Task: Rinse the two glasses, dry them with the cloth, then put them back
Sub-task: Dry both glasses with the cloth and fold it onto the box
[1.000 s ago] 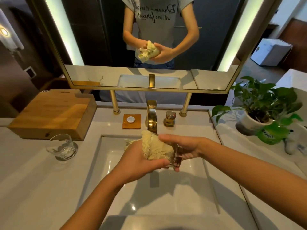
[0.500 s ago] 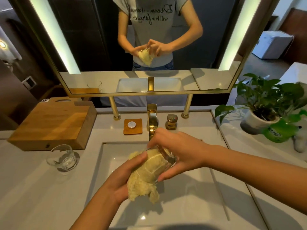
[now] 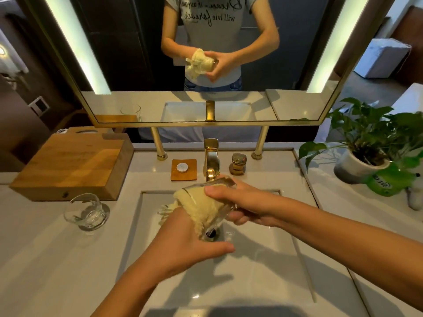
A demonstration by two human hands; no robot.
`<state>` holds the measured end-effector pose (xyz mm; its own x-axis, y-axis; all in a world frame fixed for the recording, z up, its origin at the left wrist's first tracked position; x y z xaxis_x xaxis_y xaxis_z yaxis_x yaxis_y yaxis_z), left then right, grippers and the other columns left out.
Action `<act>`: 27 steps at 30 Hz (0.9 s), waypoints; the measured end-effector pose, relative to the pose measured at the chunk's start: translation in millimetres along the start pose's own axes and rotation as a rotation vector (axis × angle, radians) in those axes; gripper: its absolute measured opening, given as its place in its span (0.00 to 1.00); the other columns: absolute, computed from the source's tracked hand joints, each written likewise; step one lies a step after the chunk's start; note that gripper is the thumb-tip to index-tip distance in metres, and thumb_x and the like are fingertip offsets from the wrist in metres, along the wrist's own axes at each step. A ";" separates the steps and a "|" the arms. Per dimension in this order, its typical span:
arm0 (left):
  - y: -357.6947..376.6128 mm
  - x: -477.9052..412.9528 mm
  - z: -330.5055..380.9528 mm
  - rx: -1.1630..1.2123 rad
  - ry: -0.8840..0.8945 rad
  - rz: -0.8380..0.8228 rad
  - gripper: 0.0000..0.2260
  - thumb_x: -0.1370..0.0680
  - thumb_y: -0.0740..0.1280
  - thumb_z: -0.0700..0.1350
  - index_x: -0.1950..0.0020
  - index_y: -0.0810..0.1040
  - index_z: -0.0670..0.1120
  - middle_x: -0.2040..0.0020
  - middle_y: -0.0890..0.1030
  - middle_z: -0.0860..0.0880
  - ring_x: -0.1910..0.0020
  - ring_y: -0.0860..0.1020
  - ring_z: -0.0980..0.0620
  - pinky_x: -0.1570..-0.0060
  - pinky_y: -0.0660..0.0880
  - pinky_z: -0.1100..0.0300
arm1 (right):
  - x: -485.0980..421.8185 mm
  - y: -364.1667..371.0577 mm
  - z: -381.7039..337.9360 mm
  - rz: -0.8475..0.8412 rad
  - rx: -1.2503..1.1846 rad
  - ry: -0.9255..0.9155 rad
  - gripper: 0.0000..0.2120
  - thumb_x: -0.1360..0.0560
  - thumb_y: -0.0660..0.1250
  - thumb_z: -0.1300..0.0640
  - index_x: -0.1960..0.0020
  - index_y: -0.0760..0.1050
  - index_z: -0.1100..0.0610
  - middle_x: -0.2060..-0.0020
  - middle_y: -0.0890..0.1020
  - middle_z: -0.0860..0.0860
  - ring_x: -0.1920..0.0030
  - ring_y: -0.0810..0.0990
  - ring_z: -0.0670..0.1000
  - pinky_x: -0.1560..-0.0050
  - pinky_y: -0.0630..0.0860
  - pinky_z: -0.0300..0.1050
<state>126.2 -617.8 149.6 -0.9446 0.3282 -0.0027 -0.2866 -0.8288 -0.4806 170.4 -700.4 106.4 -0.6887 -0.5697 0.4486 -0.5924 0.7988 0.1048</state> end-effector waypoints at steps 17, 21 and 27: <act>34.9 -1.5 -48.1 1.420 -0.528 -0.405 0.24 0.32 0.77 0.45 0.42 0.78 0.32 0.44 0.80 0.32 0.44 0.80 0.36 0.43 0.76 0.45 | 51.0 23.0 -62.4 0.092 1.333 -0.952 0.38 0.35 0.74 0.36 0.32 0.65 0.50 0.37 0.74 0.52 0.44 0.78 0.50 0.57 0.80 0.45; 33.3 0.0 -38.5 1.372 -0.433 -0.343 0.28 0.47 0.84 0.47 0.50 0.85 0.40 0.53 0.85 0.38 0.56 0.84 0.43 0.58 0.82 0.52 | 52.2 15.3 -52.9 0.149 1.091 -0.890 0.32 0.38 0.77 0.38 0.41 0.70 0.52 0.50 0.77 0.48 0.54 0.77 0.45 0.61 0.78 0.45; 9.7 -19.8 22.9 0.248 0.037 -0.094 0.18 0.31 0.76 0.43 0.43 0.78 0.50 0.58 0.85 0.57 0.59 0.83 0.60 0.60 0.79 0.64 | 31.4 -26.5 -5.7 0.267 0.000 -0.417 0.31 0.45 0.79 0.42 0.48 0.71 0.52 0.56 0.82 0.47 0.54 0.83 0.50 0.63 0.79 0.43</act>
<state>138.5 -642.7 165.1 -0.9068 0.4216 -0.0020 -0.4078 -0.8781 -0.2504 166.9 -738.4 122.7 -0.9249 -0.3743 0.0667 -0.3728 0.9273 0.0345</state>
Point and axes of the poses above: each hand's wrist, its own x-axis away from the middle knuckle, its own y-axis out of the palm, z = x × y, the point moved 9 cm from there along -x, towards the middle knuckle
